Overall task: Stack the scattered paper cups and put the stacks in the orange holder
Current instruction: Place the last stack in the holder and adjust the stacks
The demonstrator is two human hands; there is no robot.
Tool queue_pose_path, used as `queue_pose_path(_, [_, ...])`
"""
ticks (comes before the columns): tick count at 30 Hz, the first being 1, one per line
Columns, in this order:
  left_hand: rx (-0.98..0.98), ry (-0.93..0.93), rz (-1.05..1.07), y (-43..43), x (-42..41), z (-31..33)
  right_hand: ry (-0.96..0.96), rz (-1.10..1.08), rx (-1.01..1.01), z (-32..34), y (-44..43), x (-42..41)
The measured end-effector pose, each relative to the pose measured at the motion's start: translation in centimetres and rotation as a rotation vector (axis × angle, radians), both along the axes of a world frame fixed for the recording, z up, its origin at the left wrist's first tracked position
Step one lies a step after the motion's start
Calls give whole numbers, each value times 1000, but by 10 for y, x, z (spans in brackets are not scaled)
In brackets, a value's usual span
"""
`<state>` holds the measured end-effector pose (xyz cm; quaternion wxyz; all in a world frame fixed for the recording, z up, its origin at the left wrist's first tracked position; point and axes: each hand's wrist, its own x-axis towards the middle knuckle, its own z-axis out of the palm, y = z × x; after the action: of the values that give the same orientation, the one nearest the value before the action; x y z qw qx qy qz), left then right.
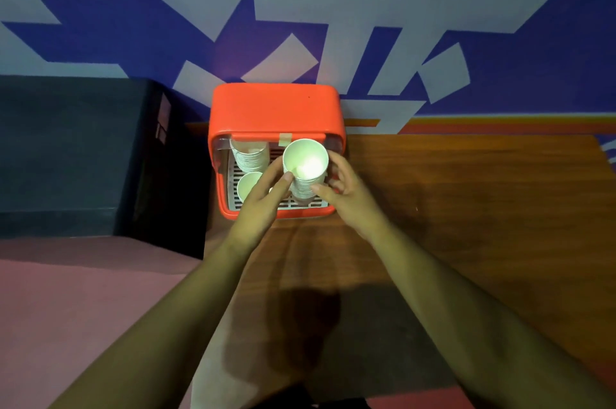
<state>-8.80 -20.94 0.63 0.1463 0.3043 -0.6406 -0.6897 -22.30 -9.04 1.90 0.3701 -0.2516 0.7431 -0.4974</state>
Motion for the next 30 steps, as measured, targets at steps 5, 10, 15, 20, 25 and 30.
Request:
queue_pose_path(5, [-51, -75, -68, -1, -4, -15, -46, -7, 68, -25, 1, 3])
queue_pose_path(10, [-62, -96, -71, -3, -8, -29, -55, -16, 114, -35, -2, 2])
queue_pose_path(15, [-31, -132, -66, -7, -11, -35, -58, -34, 113, -36, -10, -1])
queue_pose_path(20, [-83, -147, -93, -6, -9, -34, 14, 2, 169, -33, -3, -3])
queue_pose_path(25, [-387, -192, 82, -19, 17, -2, 516, -132, 103, 7, 0, -13])
queue_pose_path(30, [-868, -200, 188, -60, 25, 27, 811, 91, 104, 31, -33, -16])
